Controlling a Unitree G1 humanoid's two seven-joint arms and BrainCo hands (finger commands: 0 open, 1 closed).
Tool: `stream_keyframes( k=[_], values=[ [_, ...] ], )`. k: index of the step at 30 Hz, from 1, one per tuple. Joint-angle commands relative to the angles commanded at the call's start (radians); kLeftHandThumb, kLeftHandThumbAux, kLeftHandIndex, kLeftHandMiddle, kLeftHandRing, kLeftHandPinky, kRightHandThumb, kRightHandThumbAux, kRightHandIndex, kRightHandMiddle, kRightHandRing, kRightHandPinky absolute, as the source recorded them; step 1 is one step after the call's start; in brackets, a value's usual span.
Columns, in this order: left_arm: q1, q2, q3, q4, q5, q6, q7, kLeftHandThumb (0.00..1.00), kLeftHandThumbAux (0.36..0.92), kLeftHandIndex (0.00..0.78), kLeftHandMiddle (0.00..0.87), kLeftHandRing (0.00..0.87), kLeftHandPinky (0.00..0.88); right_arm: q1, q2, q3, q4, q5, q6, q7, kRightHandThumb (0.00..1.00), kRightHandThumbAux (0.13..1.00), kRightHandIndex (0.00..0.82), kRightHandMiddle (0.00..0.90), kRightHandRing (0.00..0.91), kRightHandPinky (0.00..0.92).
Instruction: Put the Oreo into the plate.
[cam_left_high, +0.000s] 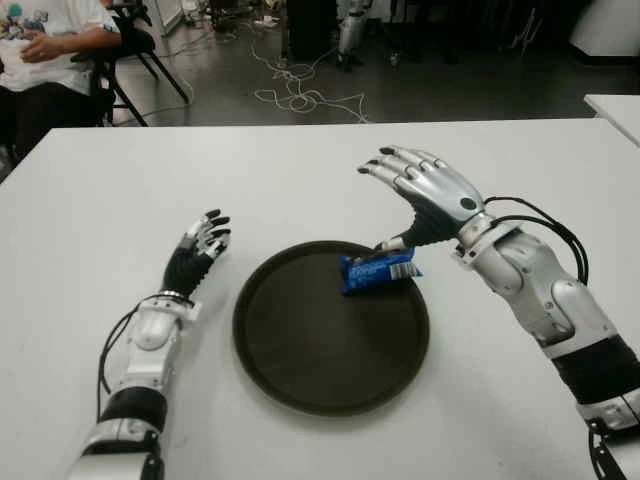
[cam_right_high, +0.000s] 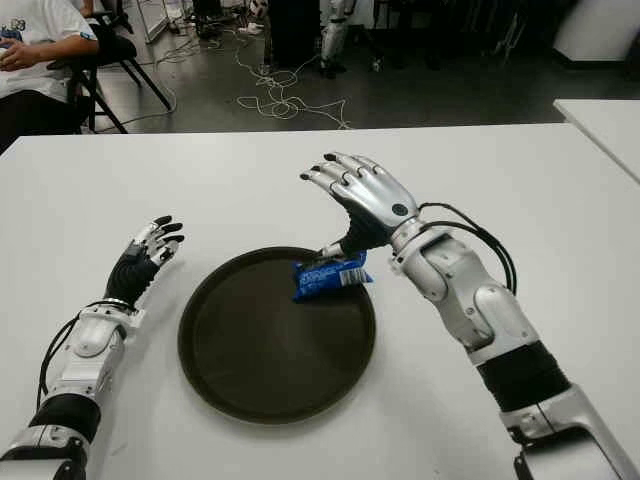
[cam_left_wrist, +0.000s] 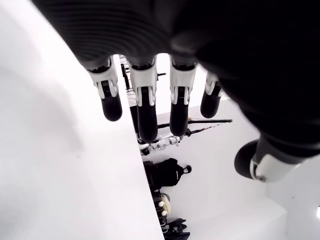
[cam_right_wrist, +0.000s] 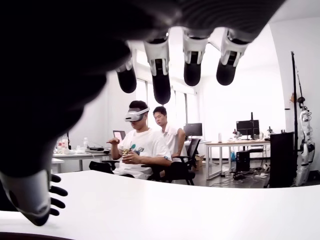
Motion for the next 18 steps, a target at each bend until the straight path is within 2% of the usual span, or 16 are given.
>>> stream_keyframes(
  k=[15, 18],
  values=[
    [-0.013, 0.003, -0.006, 0.025, 0.026, -0.007, 0.028, 0.292, 0.498, 0.097, 0.184, 0.166, 0.121, 0.007, -0.009, -0.019, -0.017, 0.009, -0.018, -0.006, 0.0, 0.675, 0.0, 0.0, 0.0, 0.0],
    [-0.012, 0.001, -0.007, 0.024, 0.027, -0.012, 0.03, 0.291, 0.497, 0.097, 0.18, 0.163, 0.118, 0.006, -0.018, -0.025, 0.013, 0.007, -0.032, -0.028, 0.0, 0.694, 0.0, 0.0, 0.0, 0.0]
  ],
)
